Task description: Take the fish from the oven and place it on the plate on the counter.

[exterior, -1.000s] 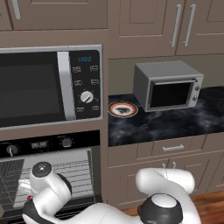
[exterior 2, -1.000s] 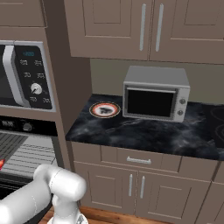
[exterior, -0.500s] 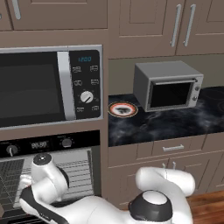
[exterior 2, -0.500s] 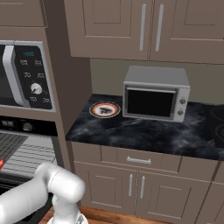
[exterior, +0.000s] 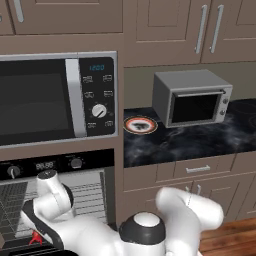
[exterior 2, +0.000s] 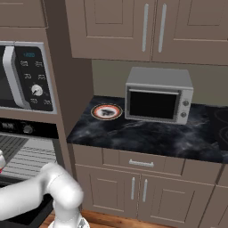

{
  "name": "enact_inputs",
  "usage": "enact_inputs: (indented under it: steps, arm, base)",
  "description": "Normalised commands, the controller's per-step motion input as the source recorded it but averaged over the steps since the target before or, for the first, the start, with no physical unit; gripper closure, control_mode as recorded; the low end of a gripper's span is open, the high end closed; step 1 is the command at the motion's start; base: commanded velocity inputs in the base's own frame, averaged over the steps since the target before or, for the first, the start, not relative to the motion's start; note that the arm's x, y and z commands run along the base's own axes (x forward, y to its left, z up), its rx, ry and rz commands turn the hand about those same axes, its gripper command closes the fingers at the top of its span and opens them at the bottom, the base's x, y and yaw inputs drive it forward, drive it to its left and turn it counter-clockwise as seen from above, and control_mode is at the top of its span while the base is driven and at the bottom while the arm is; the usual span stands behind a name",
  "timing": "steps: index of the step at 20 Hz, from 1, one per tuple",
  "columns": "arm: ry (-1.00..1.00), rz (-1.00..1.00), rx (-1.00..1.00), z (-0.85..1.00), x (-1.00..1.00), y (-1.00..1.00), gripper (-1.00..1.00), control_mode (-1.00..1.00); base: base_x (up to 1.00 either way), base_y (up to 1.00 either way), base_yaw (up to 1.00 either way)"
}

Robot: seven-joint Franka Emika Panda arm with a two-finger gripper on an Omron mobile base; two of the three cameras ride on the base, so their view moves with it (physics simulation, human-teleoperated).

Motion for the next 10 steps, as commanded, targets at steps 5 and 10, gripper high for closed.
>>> enact_inputs:
  steps: [5, 10]
  arm:
    - [0.03, 0.19, -0.16, -0.48, 0.06, 0.38, -1.0, -1.0]
    - [0.02, 0.07, -0.05, -0.32, 0.0, 0.29, -1.0, -1.0]
  base:
    - [0.0, 0.0, 0.0]
    - [0.0, 0.0, 0.0]
